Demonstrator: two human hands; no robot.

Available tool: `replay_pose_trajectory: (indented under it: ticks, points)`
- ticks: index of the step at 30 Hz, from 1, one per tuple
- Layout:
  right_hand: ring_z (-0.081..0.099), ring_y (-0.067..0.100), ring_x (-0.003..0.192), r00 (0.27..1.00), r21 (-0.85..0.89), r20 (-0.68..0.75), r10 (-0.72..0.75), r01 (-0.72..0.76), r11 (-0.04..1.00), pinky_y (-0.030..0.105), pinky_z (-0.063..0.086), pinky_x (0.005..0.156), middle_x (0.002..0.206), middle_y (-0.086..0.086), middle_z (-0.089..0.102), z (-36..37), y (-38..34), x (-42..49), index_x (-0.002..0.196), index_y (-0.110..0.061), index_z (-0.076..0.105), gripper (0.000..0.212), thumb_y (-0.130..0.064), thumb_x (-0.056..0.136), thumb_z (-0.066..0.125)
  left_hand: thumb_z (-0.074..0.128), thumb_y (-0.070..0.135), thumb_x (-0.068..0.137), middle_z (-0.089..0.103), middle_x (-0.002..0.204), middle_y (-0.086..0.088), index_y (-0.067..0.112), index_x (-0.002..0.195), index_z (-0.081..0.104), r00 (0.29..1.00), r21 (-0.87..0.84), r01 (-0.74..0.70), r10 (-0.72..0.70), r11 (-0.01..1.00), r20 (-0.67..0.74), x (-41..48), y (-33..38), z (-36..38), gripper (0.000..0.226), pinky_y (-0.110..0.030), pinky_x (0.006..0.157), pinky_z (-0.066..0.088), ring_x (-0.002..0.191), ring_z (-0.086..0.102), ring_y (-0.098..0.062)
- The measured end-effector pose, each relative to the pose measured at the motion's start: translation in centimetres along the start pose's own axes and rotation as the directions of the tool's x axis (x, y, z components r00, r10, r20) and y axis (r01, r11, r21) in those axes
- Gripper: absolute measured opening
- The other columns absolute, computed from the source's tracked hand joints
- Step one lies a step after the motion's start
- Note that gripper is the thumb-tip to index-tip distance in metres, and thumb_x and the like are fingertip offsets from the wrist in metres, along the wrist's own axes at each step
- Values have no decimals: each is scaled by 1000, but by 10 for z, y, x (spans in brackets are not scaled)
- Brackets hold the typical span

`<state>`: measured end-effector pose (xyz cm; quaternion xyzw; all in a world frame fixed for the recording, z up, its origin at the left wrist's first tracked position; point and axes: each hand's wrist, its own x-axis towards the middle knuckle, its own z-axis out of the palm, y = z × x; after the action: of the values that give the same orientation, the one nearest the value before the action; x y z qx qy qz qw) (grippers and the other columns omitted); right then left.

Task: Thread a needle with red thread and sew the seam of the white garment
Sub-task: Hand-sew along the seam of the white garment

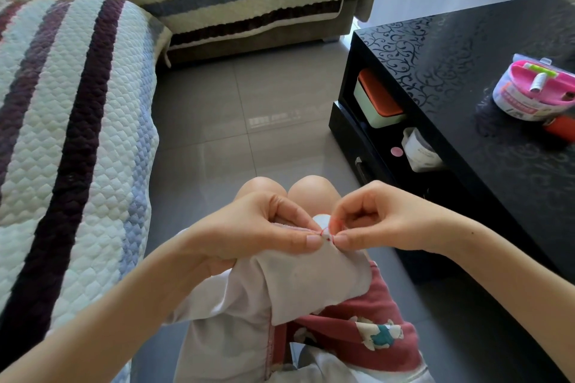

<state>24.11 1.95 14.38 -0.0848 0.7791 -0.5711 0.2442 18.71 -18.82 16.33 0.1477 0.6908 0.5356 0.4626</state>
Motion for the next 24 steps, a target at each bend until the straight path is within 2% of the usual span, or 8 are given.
replay_pose_trajectory:
  ticks: [3,9,11,13,16,18,21,24]
  points:
    - [56,24,70,1000,19,-9,30,-30,999,31,47,68,79,33,59,-5,3,-6,82,-8,70,31,-39,75,73,77,9,72,72,73,-8,12,70,77,998,31,-2,4,1000,-55,-1,-2,-2,3,-11,60,49,65,64,-2]
    - [48,17,60,983,-74,-162,87,-100,992,25,45,59,62,19,51,-3,13,-11,80,-8,70,22,-30,79,73,75,14,80,75,75,-4,7,80,77,981,31,101,-94,994,-170,9,-13,1,8,-14,66,51,69,67,-3]
    - [41,5,55,966,-183,-255,44,-93,979,21,37,56,56,-2,45,-1,21,-10,88,-15,69,8,-23,86,69,76,16,80,76,80,-6,8,81,77,969,19,128,-121,992,-215,14,-17,3,9,-18,71,53,74,68,-5]
    - [41,2,51,940,-235,-341,-17,-68,970,14,33,53,54,-11,45,1,25,-11,96,-15,64,6,-14,91,61,76,17,80,76,82,-6,7,82,77,959,15,146,-138,989,-248,17,-19,3,10,-19,74,53,76,68,-6]
    - [50,2,54,884,-361,-442,-152,-20,932,11,36,53,57,-13,52,11,23,-15,88,-11,63,9,-5,92,57,75,17,80,76,80,-6,9,79,77,950,-9,162,-158,987,-270,18,-19,3,8,-20,72,54,73,69,-7]
    - [55,2,55,865,-465,-434,-251,24,885,11,38,52,60,-15,56,23,23,-15,81,-11,66,10,-13,88,59,75,16,81,76,80,-6,10,76,77,949,-13,161,-159,987,-273,19,-19,3,7,-21,71,55,73,69,-8]
    - [51,14,46,849,-493,-451,-275,20,870,16,37,48,52,-6,56,36,26,-14,75,-15,66,19,-29,83,55,73,16,82,76,86,-9,12,77,78,958,-8,151,-148,989,-246,19,-20,2,8,-28,80,55,83,71,-14]
    - [47,16,43,834,-482,-487,-258,-10,876,13,35,48,47,-5,51,40,27,-11,72,-14,67,17,-25,81,58,72,15,83,76,86,-10,11,78,78,960,-14,146,-145,989,-239,19,-20,2,9,-31,82,55,84,71,-16]
